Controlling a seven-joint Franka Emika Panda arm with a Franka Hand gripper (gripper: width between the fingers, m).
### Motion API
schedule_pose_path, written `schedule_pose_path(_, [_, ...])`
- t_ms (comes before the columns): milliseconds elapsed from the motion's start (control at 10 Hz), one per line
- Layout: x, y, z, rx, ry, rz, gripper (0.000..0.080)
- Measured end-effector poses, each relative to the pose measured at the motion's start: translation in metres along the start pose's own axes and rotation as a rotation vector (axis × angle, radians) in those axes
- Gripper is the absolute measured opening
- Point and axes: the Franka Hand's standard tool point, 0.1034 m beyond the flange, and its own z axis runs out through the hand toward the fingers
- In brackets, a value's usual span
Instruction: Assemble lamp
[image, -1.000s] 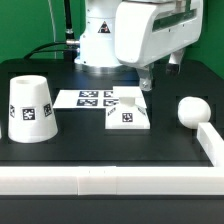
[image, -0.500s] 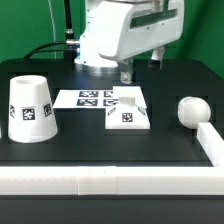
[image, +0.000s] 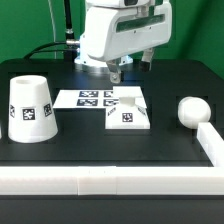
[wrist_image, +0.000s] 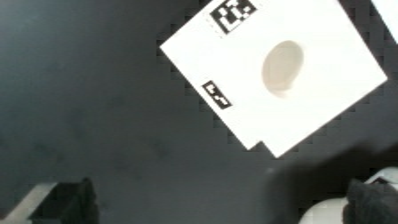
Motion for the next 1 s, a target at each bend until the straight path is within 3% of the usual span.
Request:
schedule_pose_path(200, [0.0,-0.001,0.001,0.0,0.001,0.111,0.07])
schedule_pose_path(600, [-0.012,-0.014,0.013,0.031,0.026,0.544,0.07])
schedule_pose_path(1000, [-0.01,-0.016,0.013,0.052,0.031,0.763,0.07])
